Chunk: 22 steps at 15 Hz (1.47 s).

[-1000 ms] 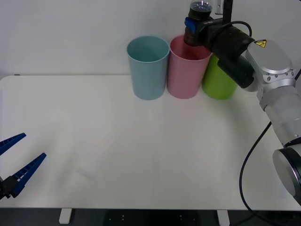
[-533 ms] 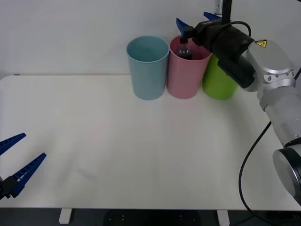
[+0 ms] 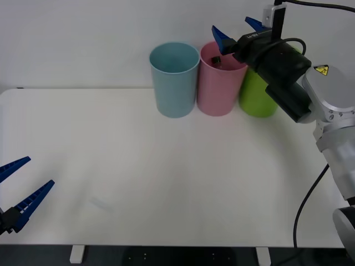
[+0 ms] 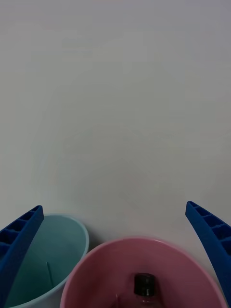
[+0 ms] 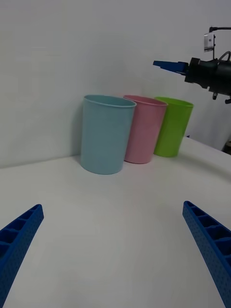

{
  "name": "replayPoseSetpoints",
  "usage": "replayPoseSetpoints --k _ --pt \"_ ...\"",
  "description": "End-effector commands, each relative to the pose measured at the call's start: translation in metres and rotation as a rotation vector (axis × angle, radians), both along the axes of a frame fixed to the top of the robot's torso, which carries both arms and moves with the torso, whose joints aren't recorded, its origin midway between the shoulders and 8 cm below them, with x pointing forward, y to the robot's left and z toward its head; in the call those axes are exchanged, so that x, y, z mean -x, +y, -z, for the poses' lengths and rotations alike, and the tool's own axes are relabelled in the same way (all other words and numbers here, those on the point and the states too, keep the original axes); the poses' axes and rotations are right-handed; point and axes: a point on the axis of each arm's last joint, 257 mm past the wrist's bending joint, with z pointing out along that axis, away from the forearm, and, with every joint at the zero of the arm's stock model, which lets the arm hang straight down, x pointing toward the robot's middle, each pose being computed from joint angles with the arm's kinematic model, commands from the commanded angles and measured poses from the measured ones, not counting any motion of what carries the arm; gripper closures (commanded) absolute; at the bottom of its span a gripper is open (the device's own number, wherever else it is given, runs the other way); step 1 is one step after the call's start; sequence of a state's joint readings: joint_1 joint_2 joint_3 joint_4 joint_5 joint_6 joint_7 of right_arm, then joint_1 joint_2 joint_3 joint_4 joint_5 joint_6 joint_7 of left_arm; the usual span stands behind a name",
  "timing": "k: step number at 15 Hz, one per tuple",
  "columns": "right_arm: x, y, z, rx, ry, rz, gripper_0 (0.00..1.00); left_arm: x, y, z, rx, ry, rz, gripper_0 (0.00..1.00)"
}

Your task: Grasp the object on the table and drop it into the matching bin: aluminum can to the light blue bin, PET bottle to the pink bin.

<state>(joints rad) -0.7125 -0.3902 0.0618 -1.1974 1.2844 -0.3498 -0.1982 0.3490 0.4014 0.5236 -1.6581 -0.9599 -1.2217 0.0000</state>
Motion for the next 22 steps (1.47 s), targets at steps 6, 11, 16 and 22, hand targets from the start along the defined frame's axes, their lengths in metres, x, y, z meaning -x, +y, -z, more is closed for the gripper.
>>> replayPoseSetpoints --k 6,11,16,22 --pt "0.07 -0.029 0.018 0.036 -0.043 -0.033 0.0 0.0 0.0 0.0 0.0 0.0 0.0 0.0" --pt "0.126 -0.05 0.036 0.093 -0.053 -0.093 0.0 0.0 0.0 0.0 0.0 0.0 0.0 0.0" --pt "0.168 -0.074 0.071 0.223 -0.08 -0.136 0.0 0.0 0.0 0.0 0.0 0.0 0.0 0.0" --pt "0.213 -0.108 0.122 0.347 -0.05 -0.16 0.0 0.0 0.0 0.0 0.0 0.0 0.0 0.0"
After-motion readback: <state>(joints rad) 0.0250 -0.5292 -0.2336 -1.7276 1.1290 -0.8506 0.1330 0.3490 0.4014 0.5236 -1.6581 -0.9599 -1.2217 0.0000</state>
